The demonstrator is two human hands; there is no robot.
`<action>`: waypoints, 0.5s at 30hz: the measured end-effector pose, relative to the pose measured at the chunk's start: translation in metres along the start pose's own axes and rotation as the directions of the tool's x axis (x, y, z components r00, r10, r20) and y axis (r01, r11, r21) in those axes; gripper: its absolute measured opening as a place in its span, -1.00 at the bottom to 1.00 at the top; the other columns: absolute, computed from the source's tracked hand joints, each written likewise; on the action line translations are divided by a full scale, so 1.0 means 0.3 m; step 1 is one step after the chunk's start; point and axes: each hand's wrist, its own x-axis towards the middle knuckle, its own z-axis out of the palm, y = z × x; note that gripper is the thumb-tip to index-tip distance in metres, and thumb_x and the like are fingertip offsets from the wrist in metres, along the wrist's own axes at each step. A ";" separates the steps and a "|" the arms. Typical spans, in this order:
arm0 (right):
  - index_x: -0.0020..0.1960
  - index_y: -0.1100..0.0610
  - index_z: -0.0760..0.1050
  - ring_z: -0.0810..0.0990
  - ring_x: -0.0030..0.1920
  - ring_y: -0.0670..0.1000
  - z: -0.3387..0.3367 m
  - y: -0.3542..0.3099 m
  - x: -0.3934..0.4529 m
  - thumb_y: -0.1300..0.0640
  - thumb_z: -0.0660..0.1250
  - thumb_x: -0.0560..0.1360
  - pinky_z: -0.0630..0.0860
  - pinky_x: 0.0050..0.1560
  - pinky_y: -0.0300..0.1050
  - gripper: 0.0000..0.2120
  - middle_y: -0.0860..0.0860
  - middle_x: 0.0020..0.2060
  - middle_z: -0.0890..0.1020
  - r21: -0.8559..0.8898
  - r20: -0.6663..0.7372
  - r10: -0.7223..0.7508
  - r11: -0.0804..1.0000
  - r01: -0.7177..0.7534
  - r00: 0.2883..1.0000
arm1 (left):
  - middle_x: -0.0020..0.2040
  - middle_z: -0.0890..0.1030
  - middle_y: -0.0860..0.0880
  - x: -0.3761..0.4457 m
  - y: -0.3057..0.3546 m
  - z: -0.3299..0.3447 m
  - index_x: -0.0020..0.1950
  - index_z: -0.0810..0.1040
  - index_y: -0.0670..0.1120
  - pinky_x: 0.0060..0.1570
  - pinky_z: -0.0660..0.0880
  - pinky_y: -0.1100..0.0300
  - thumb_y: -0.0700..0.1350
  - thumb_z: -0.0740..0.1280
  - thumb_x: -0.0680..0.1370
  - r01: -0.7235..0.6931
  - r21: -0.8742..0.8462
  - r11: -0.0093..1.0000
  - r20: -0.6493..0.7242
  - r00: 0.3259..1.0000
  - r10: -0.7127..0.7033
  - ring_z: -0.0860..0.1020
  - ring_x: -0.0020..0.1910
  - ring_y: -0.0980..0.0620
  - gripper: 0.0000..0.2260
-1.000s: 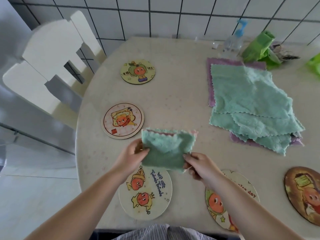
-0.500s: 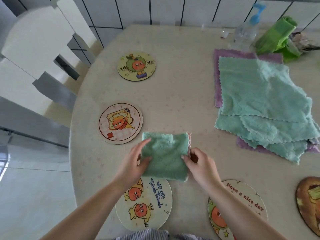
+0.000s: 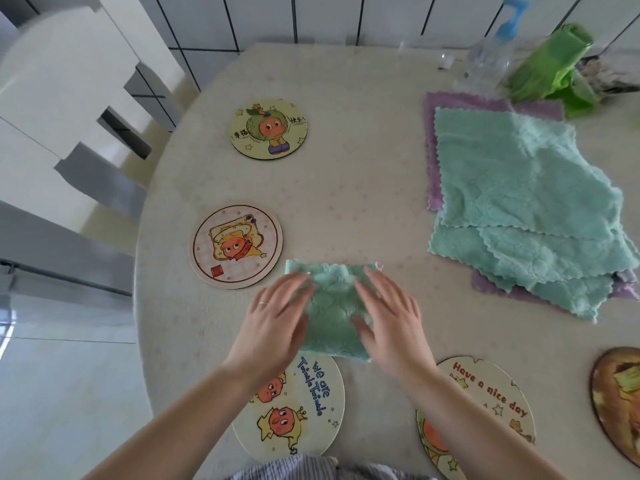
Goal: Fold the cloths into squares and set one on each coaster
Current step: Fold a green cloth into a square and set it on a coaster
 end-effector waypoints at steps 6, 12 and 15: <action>0.51 0.02 -0.05 -0.15 0.51 0.02 0.044 0.003 0.042 -0.28 -0.13 0.51 -0.28 0.38 0.24 -0.34 0.00 0.52 -0.05 -0.257 0.275 0.008 0.964 0.066 0.961 | 0.53 -0.07 0.04 0.036 -0.038 0.052 0.51 -0.09 0.02 0.43 -0.20 -0.20 0.29 -0.30 0.53 -0.041 0.263 0.964 0.302 0.953 -0.042 -0.21 0.49 0.01 -0.39; 0.51 0.00 -0.19 -0.22 0.50 0.01 0.010 0.046 0.031 -0.32 -0.07 0.51 -0.29 0.44 0.15 -0.29 -0.05 0.50 -0.21 -0.231 0.279 0.075 0.973 -0.009 0.957 | 0.51 -0.20 0.06 0.044 -0.036 0.027 0.51 -0.19 0.05 0.42 -0.33 -0.10 0.31 -0.22 0.51 -0.056 0.198 0.979 0.307 0.952 -0.008 -0.30 0.47 0.06 -0.37; 0.49 0.04 0.07 0.17 0.45 0.00 -0.022 0.042 0.009 -0.15 0.19 0.51 0.11 0.42 -0.05 -0.36 -0.02 0.45 0.22 0.038 0.099 0.187 0.981 -0.191 0.977 | 0.50 0.13 0.06 0.006 -0.032 -0.007 0.50 0.08 0.00 0.41 0.00 0.06 0.15 0.14 0.55 0.189 -0.089 0.978 0.104 0.978 -0.180 0.05 0.49 0.04 -0.43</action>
